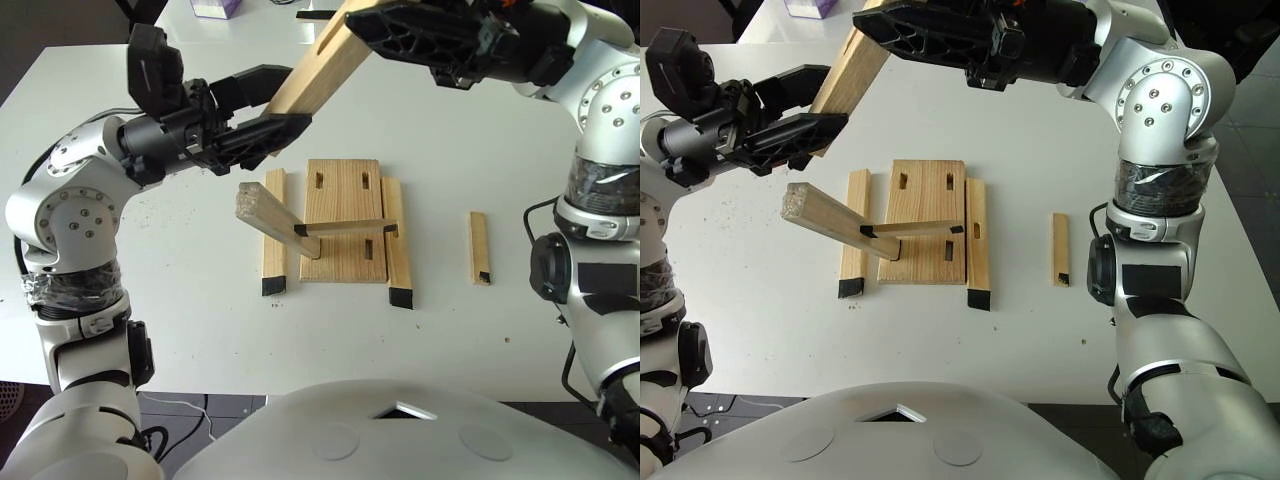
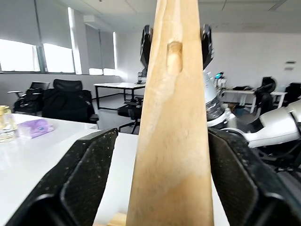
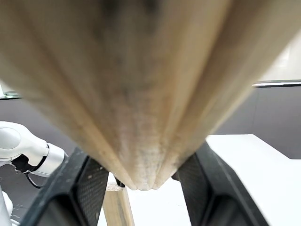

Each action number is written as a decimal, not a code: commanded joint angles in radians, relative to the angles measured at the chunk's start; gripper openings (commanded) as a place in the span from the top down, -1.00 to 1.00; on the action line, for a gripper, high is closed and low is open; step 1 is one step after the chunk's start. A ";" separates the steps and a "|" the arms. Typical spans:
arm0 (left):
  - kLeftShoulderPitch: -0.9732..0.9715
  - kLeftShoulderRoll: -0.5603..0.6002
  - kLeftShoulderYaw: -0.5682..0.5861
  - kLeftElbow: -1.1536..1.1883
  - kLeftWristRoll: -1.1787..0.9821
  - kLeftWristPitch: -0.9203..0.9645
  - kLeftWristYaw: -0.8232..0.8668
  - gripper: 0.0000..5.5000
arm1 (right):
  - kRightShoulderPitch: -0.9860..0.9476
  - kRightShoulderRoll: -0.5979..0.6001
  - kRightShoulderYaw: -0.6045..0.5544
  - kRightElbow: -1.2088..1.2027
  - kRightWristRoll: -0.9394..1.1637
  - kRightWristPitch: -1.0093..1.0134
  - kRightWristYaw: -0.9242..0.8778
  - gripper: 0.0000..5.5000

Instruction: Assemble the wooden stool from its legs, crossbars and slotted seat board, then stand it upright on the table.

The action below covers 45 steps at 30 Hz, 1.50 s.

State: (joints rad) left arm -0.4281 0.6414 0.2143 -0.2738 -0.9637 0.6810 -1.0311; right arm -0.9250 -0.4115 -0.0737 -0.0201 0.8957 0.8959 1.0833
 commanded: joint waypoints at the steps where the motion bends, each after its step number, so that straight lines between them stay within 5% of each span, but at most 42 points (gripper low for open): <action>1: -0.006 0.032 -0.018 0.049 0.103 -0.055 0.009 -0.18 | 0.015 -0.026 -0.032 0.005 -0.034 -0.062 -0.021 0.27; 7: 0.158 0.073 -0.035 0.131 0.298 -0.191 0.004 -0.18 | 0.108 -0.103 -0.001 -0.022 -0.193 -0.234 -0.022 0.27; 13: 0.225 0.018 0.077 0.178 0.335 -0.246 0.152 -0.18 | 0.201 -0.197 0.045 -0.025 -0.329 -0.367 0.040 0.27; 18: 0.268 -0.201 0.248 0.060 0.287 -0.234 0.584 -0.18 | 0.397 -0.317 0.043 -0.105 -0.380 -0.427 0.129 0.27; 23: 0.310 -0.395 0.353 -0.075 0.207 -0.202 0.942 -0.18 | 0.496 -0.315 0.056 -0.187 -0.350 -0.404 0.124 0.27; 27: 0.269 -0.434 0.389 -0.105 0.168 -0.179 1.112 -0.18 | 0.570 -0.303 0.054 -0.289 -0.290 -0.346 0.102 0.27; 45: 0.220 -0.334 0.325 -0.231 0.006 -0.057 1.199 -0.18 | 0.738 -0.373 0.011 -0.376 -0.235 -0.313 0.111 0.27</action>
State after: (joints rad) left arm -0.1979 0.3088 0.5505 -0.5091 -0.9503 0.6275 0.1575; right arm -0.2009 -0.7841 -0.0613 -0.3830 0.6372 0.5852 1.1923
